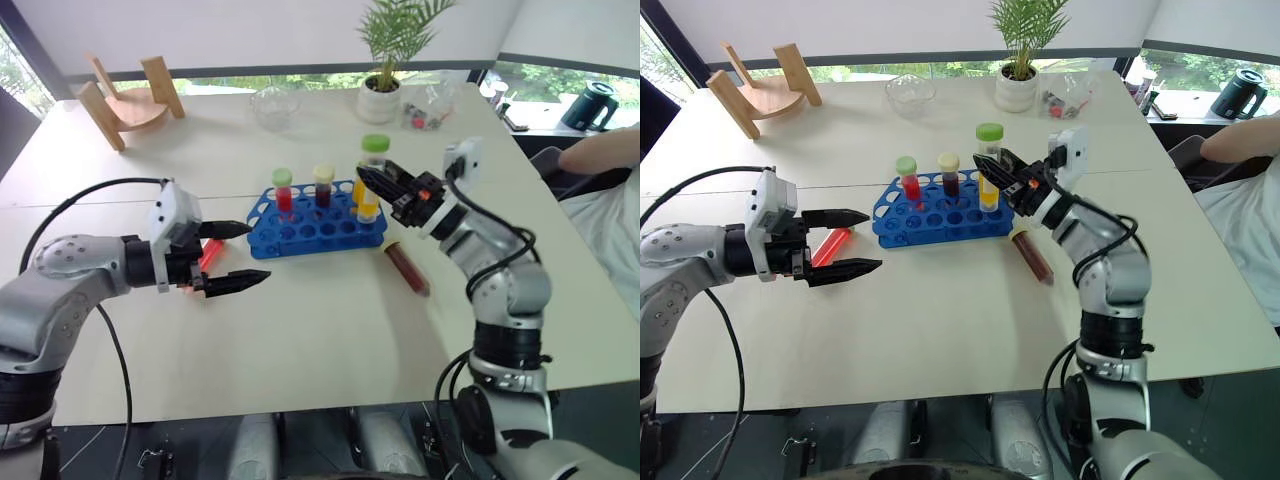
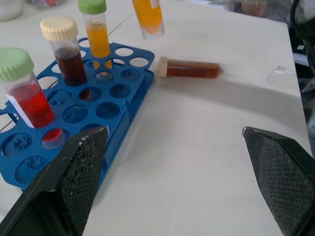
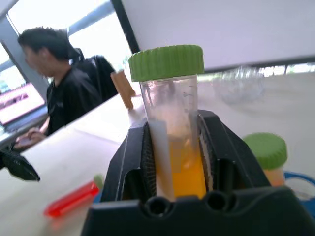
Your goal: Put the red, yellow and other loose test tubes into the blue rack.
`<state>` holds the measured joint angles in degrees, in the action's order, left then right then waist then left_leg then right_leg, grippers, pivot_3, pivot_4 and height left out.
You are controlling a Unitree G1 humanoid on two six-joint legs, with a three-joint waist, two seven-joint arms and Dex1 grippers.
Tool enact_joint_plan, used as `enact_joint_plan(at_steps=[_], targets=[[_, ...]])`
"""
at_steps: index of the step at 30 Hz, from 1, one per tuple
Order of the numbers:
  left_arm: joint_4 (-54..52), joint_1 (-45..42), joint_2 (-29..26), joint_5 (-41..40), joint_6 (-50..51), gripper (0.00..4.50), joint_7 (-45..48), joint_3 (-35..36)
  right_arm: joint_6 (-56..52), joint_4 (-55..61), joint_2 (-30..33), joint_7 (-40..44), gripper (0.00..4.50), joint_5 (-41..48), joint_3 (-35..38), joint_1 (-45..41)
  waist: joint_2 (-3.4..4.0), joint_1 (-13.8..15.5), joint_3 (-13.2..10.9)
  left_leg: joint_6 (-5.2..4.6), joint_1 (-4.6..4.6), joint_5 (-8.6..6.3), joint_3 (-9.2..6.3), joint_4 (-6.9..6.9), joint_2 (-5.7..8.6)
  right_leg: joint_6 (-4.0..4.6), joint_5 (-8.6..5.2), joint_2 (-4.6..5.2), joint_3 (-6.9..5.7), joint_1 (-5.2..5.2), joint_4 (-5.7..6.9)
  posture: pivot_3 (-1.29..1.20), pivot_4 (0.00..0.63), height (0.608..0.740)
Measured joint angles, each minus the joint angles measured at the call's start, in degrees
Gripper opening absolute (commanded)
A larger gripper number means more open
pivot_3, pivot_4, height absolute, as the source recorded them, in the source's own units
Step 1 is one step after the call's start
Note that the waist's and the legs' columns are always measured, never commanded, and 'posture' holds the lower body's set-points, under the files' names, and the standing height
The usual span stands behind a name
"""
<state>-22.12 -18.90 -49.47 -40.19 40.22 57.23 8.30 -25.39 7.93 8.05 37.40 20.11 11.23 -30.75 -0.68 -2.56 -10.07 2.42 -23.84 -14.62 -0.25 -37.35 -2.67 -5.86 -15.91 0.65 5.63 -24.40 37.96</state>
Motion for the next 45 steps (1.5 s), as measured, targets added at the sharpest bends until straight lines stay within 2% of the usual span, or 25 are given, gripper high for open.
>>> enact_joint_plan(at_steps=[5, 10, 36, 40, 43, 45], targets=[[0.0, -1.7, 0.5, 0.2, 0.1, 4.5, -0.1, -1.0, 13.9, -9.6, -1.8, -1.9, 0.78, -3.3, -2.7, 1.5, 0.0, -0.3, 0.0, 0.0, 0.36, 0.0, 0.02, 0.18, -0.03, 0.04, -0.02, -0.08, 0.04, 0.17, 0.15, 0.0, 0.15, 0.74], [-0.1, -1.7, 0.6, 0.2, 0.5, 4.5, -0.1, -1.0, 20.9, -16.9, -1.8, -3.0, 0.78, -5.2, -4.2, 1.4, 0.01, -1.0, 0.0, 0.0, 0.37, 0.0, 0.0, 0.24, -0.04, 0.08, -0.04, -0.08, 0.04, 0.15, 0.16, 0.0, 0.15, 0.74], [-1.3, 0.2, 0.5, 0.0, 0.9, 4.5, -1.2, -0.9, 32.2, -28.5, -1.5, -3.5, 0.78, -7.6, -8.8, 0.6, 0.0, -1.5, 0.0, 0.01, 0.4, 0.01, 0.0, 0.21, -0.04, 0.07, -0.04, -0.08, 0.05, 0.17, 0.19, 0.0, 0.15, 0.74], [-1.3, 0.2, 0.6, 0.0, 0.9, 4.5, -1.4, -0.9, 33.4, -29.8, -1.0, -3.8, 2.7, -8.6, -9.3, 1.3, 0.0, -1.5, 0.0, 0.01, 0.4, 0.01, -0.01, 0.21, -0.04, 0.07, -0.04, -0.08, 0.05, 0.18, 0.19, 0.0, 0.15, 0.74], [-1.5, 0.2, 0.7, 0.0, 0.9, 4.5, -1.6, -0.9, 29.6, -26.8, 0.9, -5.1, 4.4, -10.5, -11.0, 3.7, 0.02, -1.3, 0.0, 0.01, 0.39, 0.01, -0.02, 0.23, -0.04, 0.07, -0.04, -0.07, 0.05, 0.18, 0.19, 0.0, 0.15, 0.74], [-1.5, 0.1, 0.9, 0.0, 0.9, 4.5, -1.7, -0.9, 23.0, -20.4, 4.5, -5.7, 4.46, -11.7, -12.2, 5.1, 0.06, -1.2, 0.0, 0.02, 0.37, 0.01, 0.0, 0.2, -0.02, 0.07, -0.04, -0.03, 0.06, 0.17, 0.19, 0.0, 0.15, 0.74]])
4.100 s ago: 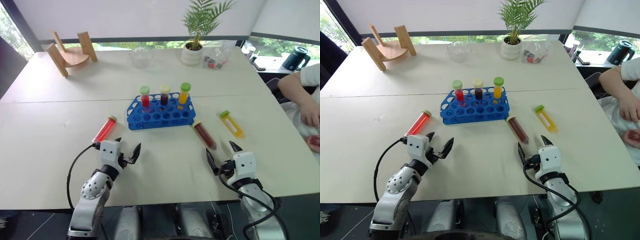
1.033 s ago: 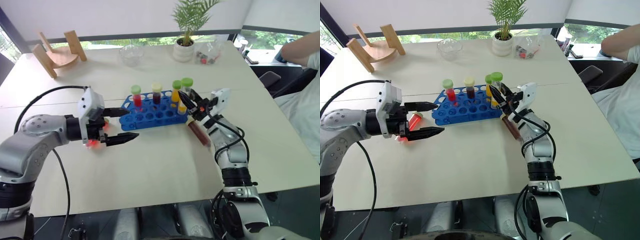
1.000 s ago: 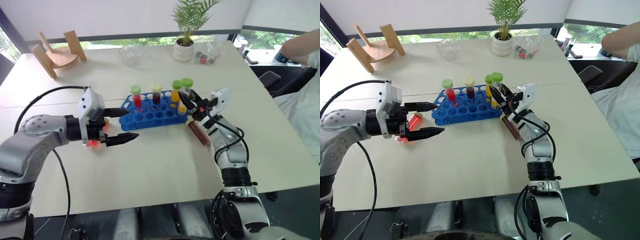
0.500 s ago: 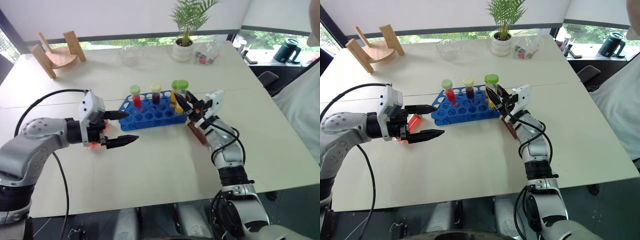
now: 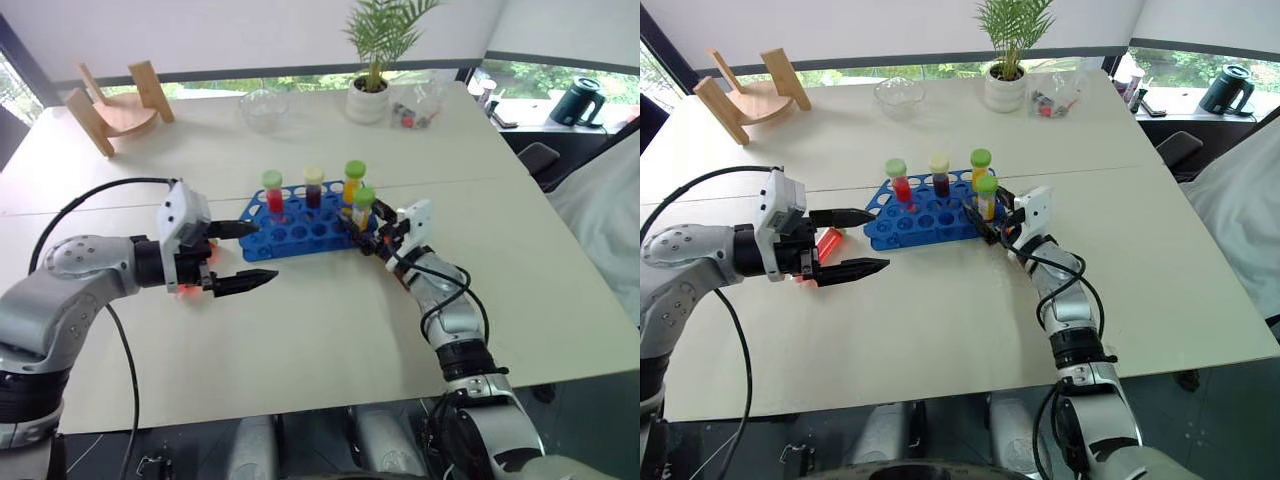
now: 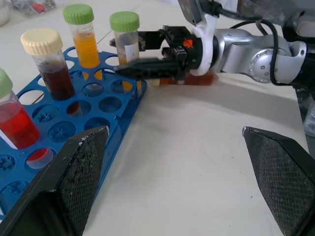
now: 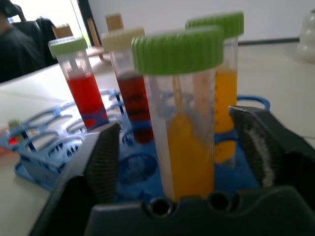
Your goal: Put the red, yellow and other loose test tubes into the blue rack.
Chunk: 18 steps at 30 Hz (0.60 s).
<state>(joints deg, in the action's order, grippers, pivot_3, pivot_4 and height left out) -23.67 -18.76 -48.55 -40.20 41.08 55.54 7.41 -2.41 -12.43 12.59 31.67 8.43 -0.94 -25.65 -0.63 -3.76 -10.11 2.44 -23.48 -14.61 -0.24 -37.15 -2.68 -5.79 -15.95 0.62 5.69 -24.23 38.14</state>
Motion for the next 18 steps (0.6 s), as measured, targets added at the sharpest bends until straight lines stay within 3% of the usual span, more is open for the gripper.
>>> enact_joint_plan(at_steps=[5, 9, 13, 18], targets=[[0.0, 0.1, 0.9, 0.2, -0.2, 4.5, -0.5, -0.2, -33.2, 23.9, 16.0, 3.9, 4.46, 5.3, -0.6, -2.8, -0.02, 0.0, 0.0, -0.01, 0.03, 0.0, -0.03, -0.04, -0.02, 0.0, 0.0, -0.05, 0.01, 0.02, 0.01, 0.0, 0.15, 0.74], [0.3, -0.1, 1.9, 0.9, -0.9, 4.5, 0.0, -2.3, -61.0, 30.2, 30.5, 10.2, 4.46, 11.2, -6.5, -12.6, -0.05, -0.1, 0.0, -0.03, 0.08, 0.0, -0.04, 0.01, -0.03, 0.07, -0.04, -0.07, 0.0, 0.02, -0.01, 0.0, 0.15, 0.74], [1.7, -1.5, 3.1, 2.2, -2.3, 4.5, 0.3, -3.7, -77.2, 26.6, 30.2, 11.0, 4.46, 14.1, -12.1, -18.8, -0.21, -0.2, 0.1, -0.06, 0.05, -0.03, -0.04, 0.01, -0.03, 0.12, -0.07, -0.09, -0.02, 0.01, -0.01, 0.0, 0.15, 0.74], [1.7, -1.2, 3.8, 2.8, -3.0, 4.5, 0.0, -4.2, -79.9, 18.6, 27.6, 9.5, 4.46, 13.7, -17.0, -21.6, -0.21, -0.2, 0.1, -0.07, -0.03, -0.03, 0.0, 0.0, -0.02, 0.09, -0.07, -0.05, -0.01, -0.06, -0.04, 0.0, 0.15, 0.74]])
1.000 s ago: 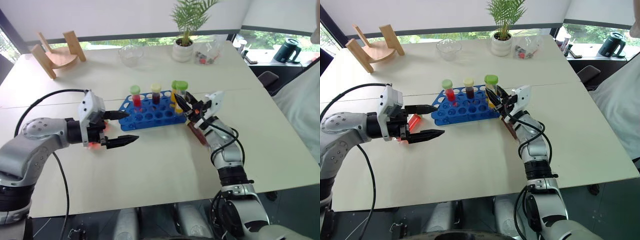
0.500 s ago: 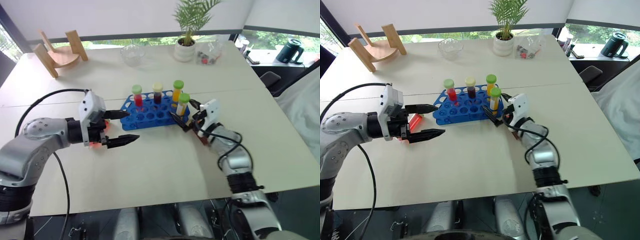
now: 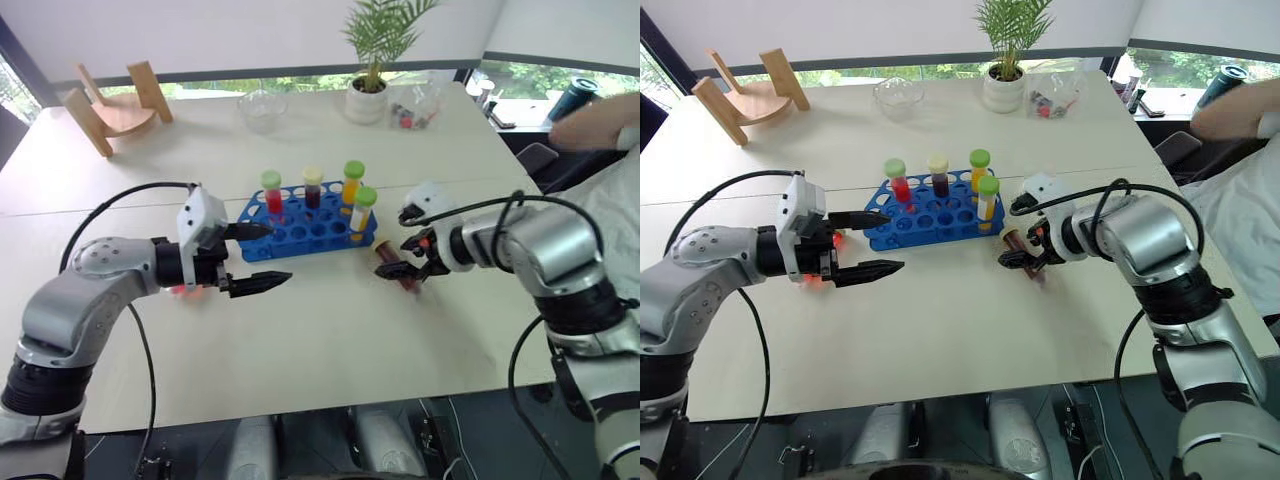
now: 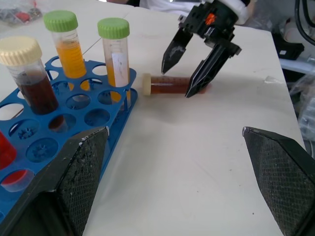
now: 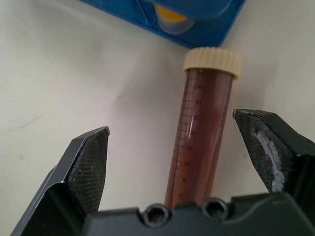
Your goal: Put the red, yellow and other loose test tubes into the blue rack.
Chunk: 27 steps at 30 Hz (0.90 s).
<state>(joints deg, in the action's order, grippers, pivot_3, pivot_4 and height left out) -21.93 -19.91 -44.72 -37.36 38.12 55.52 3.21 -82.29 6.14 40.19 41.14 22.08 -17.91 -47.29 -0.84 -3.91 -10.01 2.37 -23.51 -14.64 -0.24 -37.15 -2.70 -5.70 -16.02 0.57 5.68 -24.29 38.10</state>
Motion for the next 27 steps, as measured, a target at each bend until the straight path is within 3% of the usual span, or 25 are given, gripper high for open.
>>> enact_joint_plan(at_steps=[2, 5, 9, 11, 16, 21, 23, 25, 27], targets=[[-0.2, 0.5, 0.0, 0.3, -0.1, 4.5, -0.4, 0.1, 1.2, -2.8, -0.7, -0.5, 4.46, -1.0, -1.6, -0.7, 0.0, 0.0, 0.0, 0.0, 0.0, 0.0, -0.01, 0.01, 0.0, 0.0, 0.0, 0.0, 0.0, 0.0, 0.0, 0.0, 0.15, 0.74], [-0.6, 1.8, -0.1, 0.5, -0.1, 4.5, -0.9, 0.2, 3.1, -6.0, -1.6, -0.9, 3.64, -2.3, -3.6, -1.5, -0.03, 0.0, 0.0, -0.01, 0.0, 0.0, -0.01, 0.0, -0.01, -0.01, 0.0, -0.01, 0.0, -0.01, 0.0, 0.0, 0.15, 0.74], [-1.6, 2.1, -0.2, 0.4, -0.1, 4.5, -1.4, 0.6, 5.1, -7.6, -1.9, -0.6, 1.46, -3.8, -5.4, -2.3, -0.04, -0.1, 0.0, -0.01, 0.02, 0.0, 0.01, -0.02, -0.01, -0.01, 0.0, -0.01, 0.01, -0.01, 0.02, 0.0, 0.15, 0.74], [-1.8, 2.3, -0.3, 0.4, -0.1, 4.5, -1.6, 0.6, 5.2, -7.1, -1.8, 0.1, 0.86, -3.7, -6.0, -2.4, -0.04, -0.1, 0.0, -0.01, 0.02, -0.01, -0.01, -0.01, -0.02, -0.01, 0.0, -0.02, 0.0, -0.01, 0.02, 0.0, 0.15, 0.74], [-1.9, 2.7, -0.9, 0.4, 0.1, 4.5, -1.8, 1.9, 3.4, 0.6, 0.6, 3.5, 0.86, -0.2, -5.1, -1.3, -0.01, 0.0, 0.0, -0.01, -0.02, -0.01, -0.01, 0.02, -0.02, -0.01, 0.0, -0.01, 0.0, -0.04, 0.0, 0.0, 0.15, 0.74], [-1.9, 3.1, -2.3, 0.1, 0.5, 4.5, -1.6, 2.9, 5.3, 17.9, 3.3, 9.2, 0.86, 9.5, 6.7, 5.7, -0.11, 0.6, 0.0, -0.07, -0.07, -0.04, -0.07, 0.02, -0.01, -0.07, -0.05, -0.01, -0.04, -0.03, -0.05, 0.0, 0.15, 0.74], [-1.6, 3.0, -2.7, -0.4, 1.1, 4.5, -1.4, 3.5, 14.4, 23.2, -4.8, 7.8, 0.86, 11.4, 11.8, 12.3, -0.35, 0.2, 0.0, -0.08, 0.02, -0.05, -0.09, 0.03, -0.06, -0.06, -0.05, -0.08, -0.05, 0.04, -0.01, 0.0, 0.15, 0.74], [-1.5, 2.2, -2.8, -0.8, 1.5, 4.5, -0.9, 3.5, 28.2, 23.3, -16.4, 2.9, 0.86, 8.9, 12.0, 17.4, -0.35, -0.3, 0.0, -0.08, 0.03, -0.05, -0.06, 0.04, -0.06, -0.07, -0.04, -0.08, -0.01, -0.01, 0.02, 0.0, 0.15, 0.74], [-1.4, 1.4, -3.7, -0.8, 1.6, 4.5, -0.6, 3.5, 40.1, 19.3, -23.7, -2.0, 0.86, 4.2, 10.6, 18.5, -0.31, -0.2, 0.0, 0.03, 0.02, 0.01, -0.01, -0.02, -0.03, -0.08, -0.02, -0.04, 0.01, -0.01, 0.03, 0.0, 0.15, 0.74]])
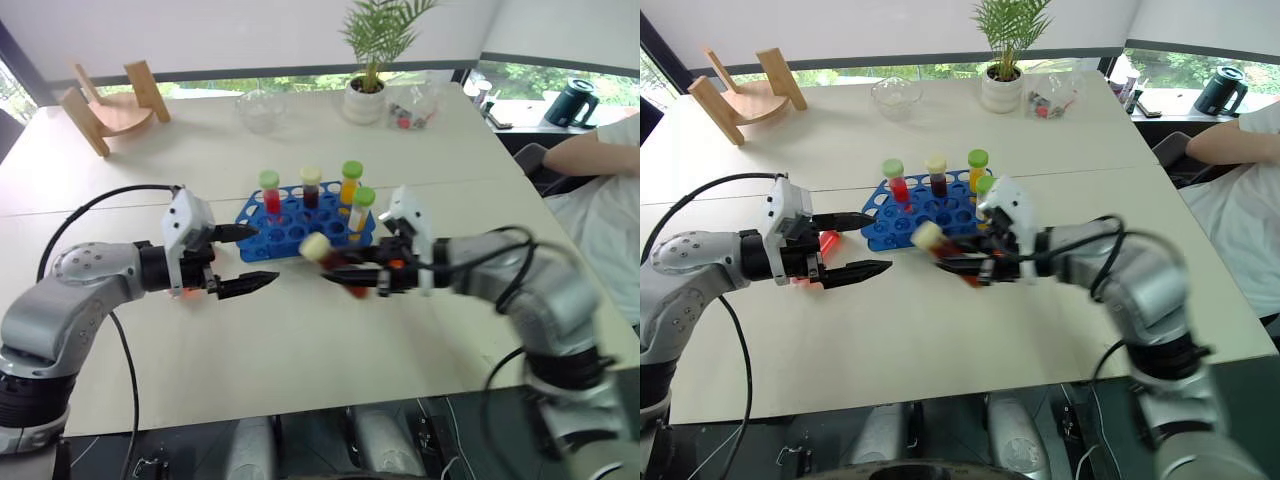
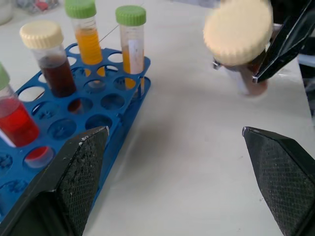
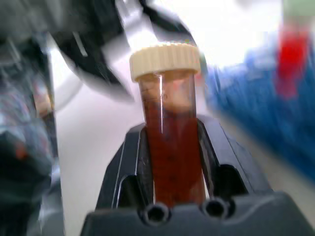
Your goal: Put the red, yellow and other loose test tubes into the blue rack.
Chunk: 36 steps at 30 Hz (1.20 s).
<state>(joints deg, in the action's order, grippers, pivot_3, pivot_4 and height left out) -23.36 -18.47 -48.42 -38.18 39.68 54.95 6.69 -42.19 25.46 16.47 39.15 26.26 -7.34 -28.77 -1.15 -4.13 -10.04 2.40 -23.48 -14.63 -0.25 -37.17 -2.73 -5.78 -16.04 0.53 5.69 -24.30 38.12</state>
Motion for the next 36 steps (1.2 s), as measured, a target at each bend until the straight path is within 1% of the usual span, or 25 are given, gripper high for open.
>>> enact_joint_plan(at_steps=[2, 4, 6, 9, 12, 16, 23, 29, 36], targets=[[0.3, -0.2, -0.7, 0.0, 0.2, 4.5, 0.2, 0.0, 9.1, -4.3, -4.6, -3.5, 0.86, -3.7, -0.1, 0.4, -0.04, 0.2, 0.0, 0.05, 0.0, 0.03, 0.01, -0.06, 0.02, 0.0, 0.0, 0.05, 0.0, 0.08, -0.01, 0.0, 0.15, 0.74], [1.0, -0.4, -1.2, -0.1, 1.0, 4.5, 0.5, 0.2, 20.0, -11.4, -10.8, -7.0, 0.86, -7.3, -0.4, 1.6, -0.17, 0.3, 0.1, 0.06, 0.01, 0.03, -0.03, -0.04, 0.02, 0.0, 0.0, 0.05, -0.04, 0.1, -0.01, 0.0, 0.15, 0.74], [1.1, -0.9, -1.4, -0.2, 1.4, 4.5, 0.7, 0.2, 28.4, -18.0, -14.7, -9.4, 0.86, -10.2, -1.0, 2.3, -0.17, 0.3, 0.1, 0.06, 0.0, 0.03, -0.03, 0.02, 0.02, 0.0, 0.0, 0.05, -0.04, 0.07, 0.0, 0.0, 0.15, 0.74], [1.0, -1.9, -1.9, -0.5, 1.7, 4.5, 0.8, 0.4, 39.0, -26.8, -17.8, -12.7, 0.86, -14.3, -1.3, 2.5, -0.16, 0.2, 0.1, 0.06, 0.0, 0.03, -0.03, 0.07, 0.01, 0.01, 0.0, 0.05, -0.04, 0.05, 0.02, 0.0, 0.15, 0.74], [0.9, -2.0, -2.2, -0.8, 2.3, 4.5, 0.8, 0.6, 45.8, -33.2, -19.3, -15.1, 0.86, -16.8, -1.2, 2.5, -0.14, 0.1, 0.1, 0.07, 0.01, 0.03, -0.04, 0.1, 0.0, 0.02, 0.0, 0.04, -0.04, 0.02, 0.02, 0.0, 0.15, 0.74], [0.7, -2.0, -2.2, -1.1, 2.6, 4.5, 0.7, 0.6, 51.4, -39.3, -20.1, -17.3, 0.86, -18.6, -0.8, 2.3, -0.12, 0.1, 0.0, 0.07, 0.01, 0.03, -0.03, 0.1, 0.0, 0.02, 0.0, 0.05, -0.04, 0.01, 0.03, 0.0, 0.15, 0.74], [0.3, -2.0, -2.2, -1.3, 2.8, 4.5, 0.1, 0.8, 57.3, -45.1, -22.2, -19.8, 0.86, -19.4, -0.2, 1.0, -0.12, 0.1, 0.0, 0.07, 0.01, 0.03, -0.04, 0.1, 0.0, 0.02, 0.01, 0.05, -0.04, 0.01, 0.04, 0.0, 0.15, 0.74], [-2.1, 0.1, -2.2, -2.4, 3.8, 4.5, -0.5, 1.2, 60.0, -48.6, -22.5, -21.6, 0.86, -20.3, 0.4, -0.6, -0.12, 0.1, 0.0, 0.07, 0.02, 0.03, -0.04, 0.1, 0.0, 0.03, 0.01, 0.05, -0.03, 0.01, 0.06, 0.0, 0.15, 0.74], [-2.7, 0.4, -2.2, -3.4, 3.9, 4.5, -1.6, 1.5, 61.8, -50.7, -23.8, -23.5, 0.86, -21.0, 0.9, -0.9, -0.13, 0.0, 0.1, 0.07, 0.04, 0.04, -0.04, 0.09, 0.0, 0.03, 0.01, 0.05, -0.03, 0.04, 0.07, 0.0, 0.15, 0.74]])
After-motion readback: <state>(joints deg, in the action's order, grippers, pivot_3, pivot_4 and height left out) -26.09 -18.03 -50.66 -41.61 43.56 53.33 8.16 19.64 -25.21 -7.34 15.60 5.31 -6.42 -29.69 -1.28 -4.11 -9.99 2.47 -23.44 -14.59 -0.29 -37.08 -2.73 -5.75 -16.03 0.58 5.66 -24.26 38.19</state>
